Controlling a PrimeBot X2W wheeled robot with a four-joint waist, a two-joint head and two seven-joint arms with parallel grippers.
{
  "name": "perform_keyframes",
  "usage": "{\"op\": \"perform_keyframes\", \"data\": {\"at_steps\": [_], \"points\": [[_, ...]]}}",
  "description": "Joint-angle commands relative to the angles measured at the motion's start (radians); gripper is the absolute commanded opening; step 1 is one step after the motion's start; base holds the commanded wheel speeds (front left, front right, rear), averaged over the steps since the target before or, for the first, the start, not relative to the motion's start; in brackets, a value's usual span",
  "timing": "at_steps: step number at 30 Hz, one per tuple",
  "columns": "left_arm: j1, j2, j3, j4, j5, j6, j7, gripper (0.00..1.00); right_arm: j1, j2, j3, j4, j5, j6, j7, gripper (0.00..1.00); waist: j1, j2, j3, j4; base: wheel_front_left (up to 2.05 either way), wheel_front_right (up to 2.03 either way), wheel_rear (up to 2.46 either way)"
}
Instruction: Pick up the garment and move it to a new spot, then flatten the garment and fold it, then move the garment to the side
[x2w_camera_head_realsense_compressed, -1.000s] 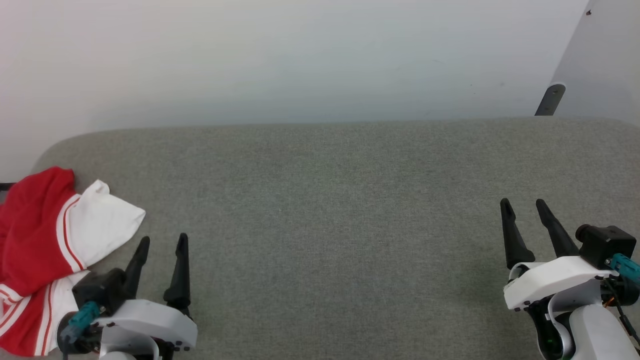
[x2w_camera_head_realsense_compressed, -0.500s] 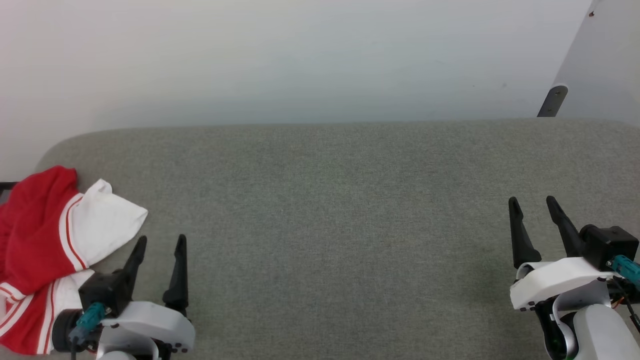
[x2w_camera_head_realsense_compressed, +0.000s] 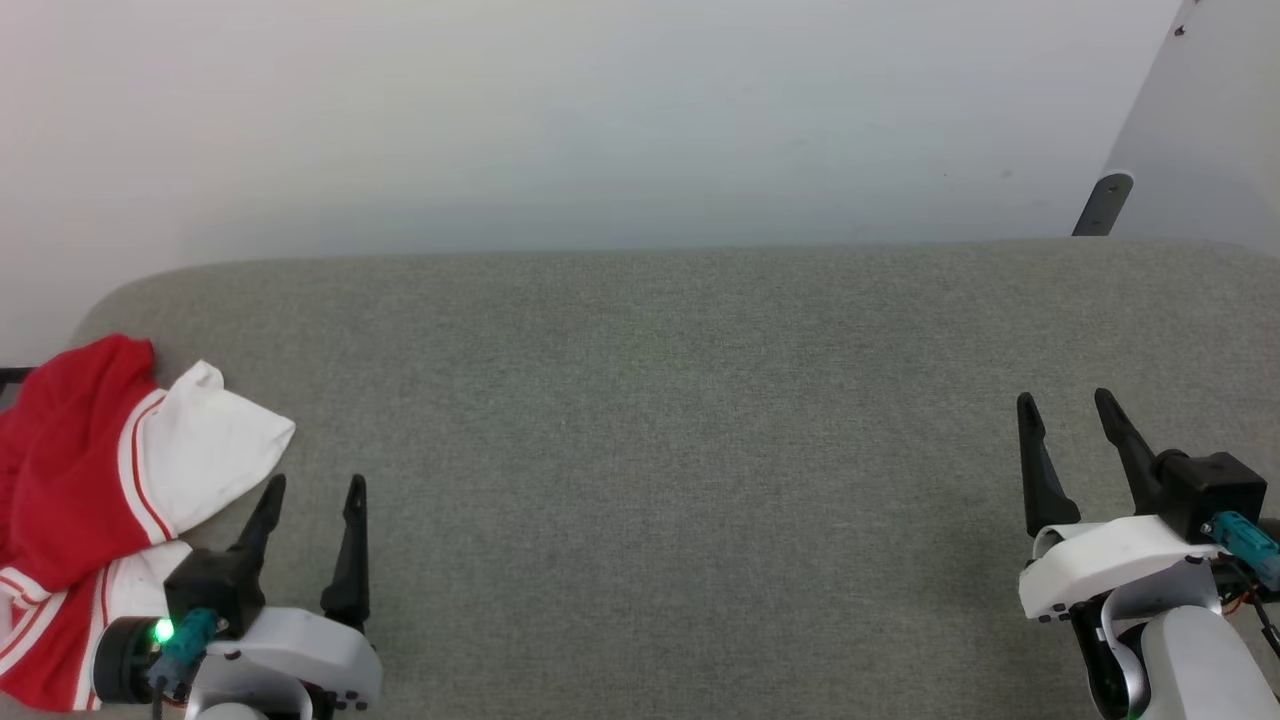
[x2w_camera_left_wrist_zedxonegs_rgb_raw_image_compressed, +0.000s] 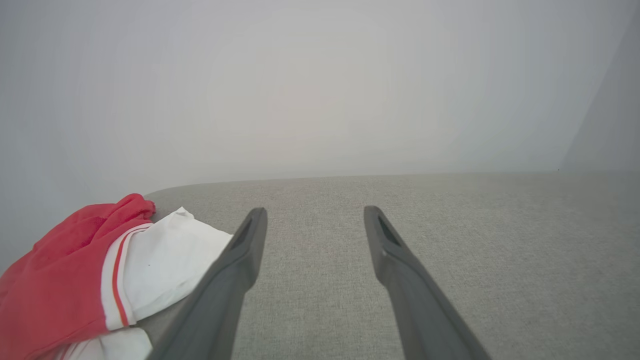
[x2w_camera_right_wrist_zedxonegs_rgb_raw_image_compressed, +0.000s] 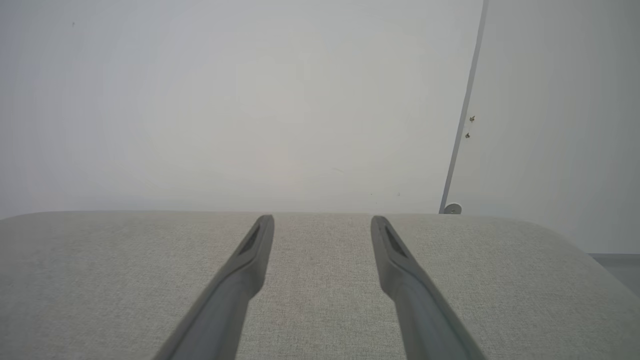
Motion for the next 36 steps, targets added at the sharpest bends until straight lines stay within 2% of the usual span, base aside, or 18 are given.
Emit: {"op": "perform_keyframes", "data": {"at_steps": [1,11,22,28,36], "points": [[-0.006,0.004,0.003,0.002,0.018,-0.005,-0.007,1.00,-0.014,0.002,-0.001,0.002,-0.020,0.003,-0.006,1.00,0.0000,0.0000,-0.001,0.000,0.00,0.00,0.00],[-0.020,0.000,0.013,0.030,0.080,-0.016,-0.025,1.00,-0.025,0.007,-0.004,0.010,-0.057,0.004,-0.024,1.00,0.0000,0.0000,-0.002,0.005,0.00,0.00,0.00],[-0.023,-0.018,0.030,0.044,0.064,-0.021,-0.022,1.00,-0.025,0.008,0.011,0.009,-0.015,0.004,-0.024,1.00,0.0000,0.0000,-0.003,0.046,0.00,0.00,0.00],[0.010,-0.045,0.055,0.026,0.066,-0.002,-0.022,1.00,-0.032,0.013,0.070,0.006,0.011,0.004,-0.022,1.00,0.0000,0.0000,-0.001,0.109,0.00,0.00,0.00],[0.033,-0.069,0.079,0.013,0.079,0.011,-0.022,1.00,-0.034,0.023,0.151,0.013,0.046,0.004,-0.022,1.00,0.0000,0.0000,-0.003,0.243,0.00,0.00,0.00]]}}
